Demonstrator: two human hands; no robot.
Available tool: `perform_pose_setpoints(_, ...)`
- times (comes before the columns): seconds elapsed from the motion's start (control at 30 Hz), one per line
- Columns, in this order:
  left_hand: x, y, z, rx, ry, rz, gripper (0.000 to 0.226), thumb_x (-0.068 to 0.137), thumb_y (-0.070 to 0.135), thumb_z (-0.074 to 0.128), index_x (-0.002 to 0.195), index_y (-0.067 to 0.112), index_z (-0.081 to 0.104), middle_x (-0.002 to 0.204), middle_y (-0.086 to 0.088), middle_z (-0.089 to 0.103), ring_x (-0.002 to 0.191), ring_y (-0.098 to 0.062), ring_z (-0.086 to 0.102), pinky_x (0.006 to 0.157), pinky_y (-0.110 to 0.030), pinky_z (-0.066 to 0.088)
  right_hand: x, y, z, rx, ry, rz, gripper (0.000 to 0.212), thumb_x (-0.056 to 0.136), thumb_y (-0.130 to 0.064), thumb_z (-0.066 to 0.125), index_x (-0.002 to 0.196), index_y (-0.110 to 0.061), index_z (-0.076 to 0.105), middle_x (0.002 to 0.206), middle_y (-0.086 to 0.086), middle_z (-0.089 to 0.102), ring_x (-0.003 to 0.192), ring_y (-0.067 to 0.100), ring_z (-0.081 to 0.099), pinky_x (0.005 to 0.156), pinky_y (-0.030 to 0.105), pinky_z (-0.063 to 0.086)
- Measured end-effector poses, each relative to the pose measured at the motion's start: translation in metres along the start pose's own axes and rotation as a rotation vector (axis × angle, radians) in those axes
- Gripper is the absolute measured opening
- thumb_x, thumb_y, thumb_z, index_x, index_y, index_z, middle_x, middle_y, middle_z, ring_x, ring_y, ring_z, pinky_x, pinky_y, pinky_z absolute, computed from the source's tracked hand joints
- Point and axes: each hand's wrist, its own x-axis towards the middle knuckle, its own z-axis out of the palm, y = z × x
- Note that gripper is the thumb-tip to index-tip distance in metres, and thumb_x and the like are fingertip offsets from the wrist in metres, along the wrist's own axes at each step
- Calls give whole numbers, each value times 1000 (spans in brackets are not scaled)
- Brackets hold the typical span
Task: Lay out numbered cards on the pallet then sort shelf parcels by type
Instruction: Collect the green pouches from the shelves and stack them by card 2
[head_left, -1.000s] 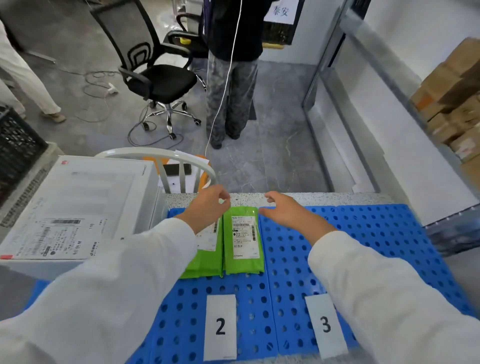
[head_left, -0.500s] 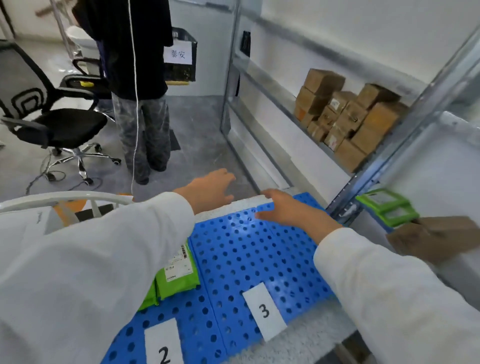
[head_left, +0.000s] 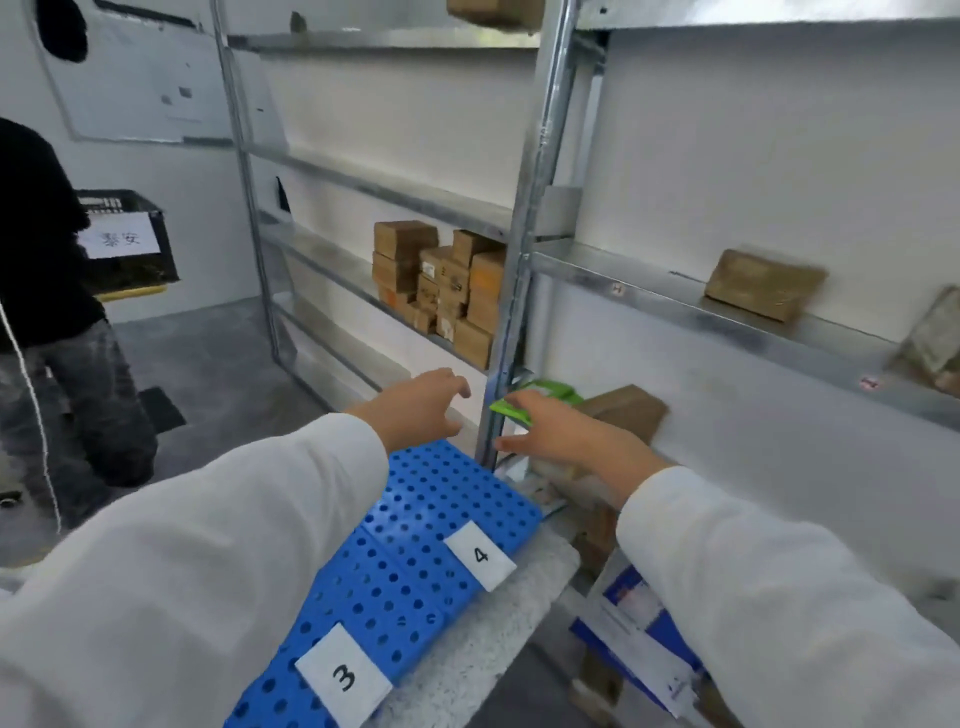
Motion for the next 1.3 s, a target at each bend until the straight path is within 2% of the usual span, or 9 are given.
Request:
perform_pose_setpoints(0.17, 33, 72, 7, 57, -6, 83, 40, 93, 29, 57, 131, 20, 50, 131, -1, 48, 119, -21, 49, 97, -42, 45, -39, 62, -26, -8, 86, 72, 74, 86, -39, 68, 146, -12, 34, 147, 6, 41, 130, 23, 44, 105, 31, 39)
perform_pose_setpoints(0.33, 57, 118, 17, 100, -18, 137, 42, 94, 31, 57, 134, 19, 48, 134, -1, 46, 119, -20, 50, 96, -38, 46, -64, 103, -43, 25, 143, 75, 43, 87, -30, 67, 125, -17, 54, 111, -5, 59, 98, 13, 55, 78, 22, 42)
perform_pose_setpoints(0.47, 77, 132, 22, 95, -8, 149, 42, 92, 32, 59, 131, 21, 50, 131, 1, 48, 114, -19, 51, 92, -36, 47, -56, 123, -51, 36, 155, 103, 43, 82, -34, 71, 120, -21, 58, 104, -7, 61, 90, 12, 57, 71, 23, 42)
perform_pose_setpoints(0.53, 91, 132, 26, 92, -11, 144, 42, 91, 31, 60, 131, 21, 49, 129, 1, 49, 110, -18, 53, 89, -35, 48, -43, 132, -53, 38, 159, 125, 45, 80, -38, 72, 119, -20, 57, 108, -1, 61, 92, 15, 58, 70, 24, 43)
perform_pose_setpoints(0.7, 134, 124, 37, 98, -17, 147, 45, 91, 33, 59, 133, 21, 49, 131, 1, 48, 112, -18, 54, 92, -37, 50, -8, 152, -53, 25, 136, 153, 64, 86, -39, 66, 141, -19, 40, 126, 5, 50, 111, 21, 53, 81, 28, 46)
perform_pose_setpoints(0.93, 211, 94, 57, 87, -53, 150, 46, 92, 34, 57, 134, 23, 46, 132, 2, 46, 111, -20, 55, 89, -38, 51, 65, 180, -60, 3, 100, 198, 61, 84, -40, 65, 137, -20, 42, 128, 5, 52, 110, 22, 55, 77, 28, 44)
perform_pose_setpoints(1.03, 244, 77, 65, 72, -62, 154, 45, 92, 34, 56, 135, 24, 45, 133, 3, 44, 111, -20, 56, 87, -37, 51, 100, 191, -68, -29, 95, 222, 69, 83, -43, 65, 141, -18, 39, 135, 5, 48, 121, 24, 48, 87, 31, 41)
perform_pose_setpoints(1.1, 264, 64, 71, 70, -73, 147, 44, 93, 34, 55, 135, 24, 45, 134, 3, 44, 112, -20, 56, 86, -36, 51, 120, 197, -71, 0, 95, 234, 68, 84, -42, 65, 141, -17, 38, 139, 5, 46, 124, 24, 45, 94, 32, 40)
perform_pose_setpoints(1.3, 314, 34, 97, 83, -120, 101, 45, 94, 32, 51, 138, 22, 43, 141, -1, 41, 121, -23, 51, 94, -41, 48, 176, 207, -62, 98, 63, 240, 53, 92, -29, 60, 138, -11, 42, 138, 10, 46, 125, 27, 46, 94, 29, 38)
